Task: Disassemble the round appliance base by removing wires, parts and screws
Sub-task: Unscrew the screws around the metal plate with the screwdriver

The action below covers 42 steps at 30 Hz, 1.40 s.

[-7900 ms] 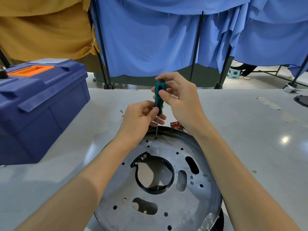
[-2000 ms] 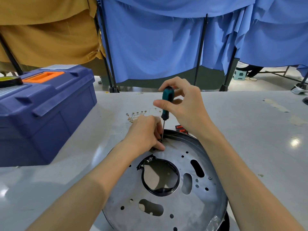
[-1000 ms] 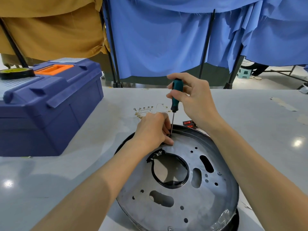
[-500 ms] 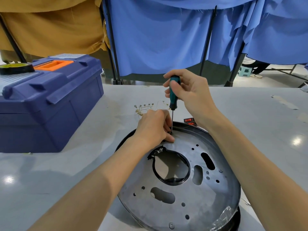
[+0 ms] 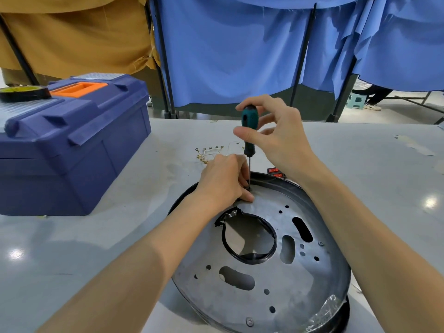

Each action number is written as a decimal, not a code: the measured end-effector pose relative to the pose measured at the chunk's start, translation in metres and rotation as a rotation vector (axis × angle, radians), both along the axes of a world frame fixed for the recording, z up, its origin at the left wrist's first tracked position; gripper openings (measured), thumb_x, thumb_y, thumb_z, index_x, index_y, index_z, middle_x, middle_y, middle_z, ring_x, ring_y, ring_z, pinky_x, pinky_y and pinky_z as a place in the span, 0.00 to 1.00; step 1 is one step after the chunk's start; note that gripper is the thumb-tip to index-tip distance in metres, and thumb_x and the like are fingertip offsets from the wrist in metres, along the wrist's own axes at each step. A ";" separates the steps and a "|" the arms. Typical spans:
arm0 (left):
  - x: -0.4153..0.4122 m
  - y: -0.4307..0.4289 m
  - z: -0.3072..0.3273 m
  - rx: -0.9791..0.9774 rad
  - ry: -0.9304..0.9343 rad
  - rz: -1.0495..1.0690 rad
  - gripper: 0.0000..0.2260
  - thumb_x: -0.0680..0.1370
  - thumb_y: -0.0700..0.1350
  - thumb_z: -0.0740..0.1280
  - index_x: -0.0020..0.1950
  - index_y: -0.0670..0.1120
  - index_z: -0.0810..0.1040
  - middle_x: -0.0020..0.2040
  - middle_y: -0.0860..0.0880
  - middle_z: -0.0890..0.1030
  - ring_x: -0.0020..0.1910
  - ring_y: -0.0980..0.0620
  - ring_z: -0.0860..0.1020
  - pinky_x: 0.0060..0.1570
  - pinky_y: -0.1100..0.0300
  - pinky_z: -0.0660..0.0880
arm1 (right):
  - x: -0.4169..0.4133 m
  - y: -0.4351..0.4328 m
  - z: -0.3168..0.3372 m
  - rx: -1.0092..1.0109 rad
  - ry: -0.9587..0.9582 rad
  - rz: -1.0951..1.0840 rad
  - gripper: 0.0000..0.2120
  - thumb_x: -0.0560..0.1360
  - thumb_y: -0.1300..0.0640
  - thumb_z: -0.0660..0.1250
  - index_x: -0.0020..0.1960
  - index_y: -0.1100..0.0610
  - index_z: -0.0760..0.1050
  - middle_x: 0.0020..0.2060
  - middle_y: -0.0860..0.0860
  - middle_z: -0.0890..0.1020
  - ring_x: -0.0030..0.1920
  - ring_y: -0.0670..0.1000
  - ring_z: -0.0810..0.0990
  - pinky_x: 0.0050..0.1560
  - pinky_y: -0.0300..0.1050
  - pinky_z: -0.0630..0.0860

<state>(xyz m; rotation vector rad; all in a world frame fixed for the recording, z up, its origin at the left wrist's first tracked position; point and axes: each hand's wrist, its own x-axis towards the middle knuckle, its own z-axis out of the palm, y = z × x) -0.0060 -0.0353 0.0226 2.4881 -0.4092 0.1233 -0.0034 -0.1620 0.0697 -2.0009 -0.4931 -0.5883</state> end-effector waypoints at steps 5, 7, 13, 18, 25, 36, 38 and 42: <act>0.000 -0.001 0.002 0.015 0.009 -0.003 0.17 0.62 0.44 0.82 0.44 0.46 0.78 0.39 0.50 0.84 0.42 0.51 0.82 0.49 0.51 0.79 | 0.001 -0.005 0.004 0.103 0.009 0.028 0.18 0.74 0.73 0.65 0.59 0.56 0.77 0.47 0.52 0.82 0.45 0.50 0.82 0.49 0.42 0.80; 0.000 -0.001 0.001 0.011 0.011 0.000 0.17 0.62 0.44 0.82 0.44 0.46 0.78 0.39 0.50 0.84 0.42 0.51 0.82 0.49 0.50 0.79 | 0.000 -0.005 0.003 0.106 0.014 0.053 0.13 0.75 0.67 0.68 0.57 0.55 0.77 0.49 0.53 0.81 0.46 0.49 0.81 0.47 0.39 0.79; 0.000 -0.001 0.001 0.020 -0.004 0.005 0.17 0.62 0.44 0.82 0.43 0.47 0.77 0.38 0.51 0.83 0.41 0.52 0.81 0.49 0.51 0.79 | 0.002 -0.004 0.002 0.059 -0.020 -0.041 0.17 0.71 0.62 0.74 0.57 0.51 0.77 0.48 0.51 0.79 0.45 0.47 0.78 0.47 0.36 0.77; 0.000 -0.001 0.001 0.023 0.003 0.001 0.17 0.62 0.44 0.82 0.42 0.48 0.76 0.39 0.50 0.83 0.42 0.51 0.82 0.49 0.51 0.79 | 0.001 -0.006 0.003 0.116 0.032 0.045 0.15 0.74 0.67 0.69 0.58 0.55 0.77 0.50 0.52 0.81 0.49 0.50 0.82 0.51 0.41 0.79; 0.000 -0.001 0.001 0.030 0.000 0.000 0.17 0.62 0.44 0.82 0.42 0.47 0.76 0.39 0.50 0.84 0.43 0.50 0.82 0.49 0.51 0.79 | 0.001 -0.006 0.004 0.061 0.007 0.003 0.22 0.72 0.68 0.71 0.62 0.51 0.77 0.48 0.52 0.80 0.44 0.46 0.79 0.48 0.35 0.77; 0.001 -0.001 0.000 0.030 -0.018 0.004 0.17 0.62 0.45 0.82 0.43 0.46 0.77 0.38 0.51 0.83 0.41 0.51 0.81 0.48 0.50 0.79 | 0.002 -0.002 0.001 -0.011 0.007 0.035 0.20 0.70 0.52 0.76 0.58 0.51 0.75 0.49 0.45 0.78 0.45 0.45 0.78 0.46 0.35 0.77; 0.001 -0.001 0.000 0.041 -0.018 0.003 0.17 0.62 0.45 0.82 0.43 0.47 0.77 0.38 0.51 0.83 0.42 0.52 0.81 0.48 0.51 0.79 | 0.002 -0.001 0.000 -0.031 -0.015 0.000 0.20 0.68 0.56 0.77 0.58 0.52 0.75 0.48 0.48 0.77 0.42 0.46 0.77 0.43 0.35 0.77; 0.001 -0.002 0.001 0.033 0.006 0.004 0.17 0.63 0.44 0.82 0.44 0.47 0.78 0.39 0.51 0.83 0.42 0.52 0.81 0.49 0.51 0.79 | 0.002 -0.006 0.001 0.056 0.006 -0.002 0.20 0.72 0.71 0.68 0.60 0.56 0.75 0.46 0.49 0.80 0.47 0.49 0.80 0.47 0.39 0.79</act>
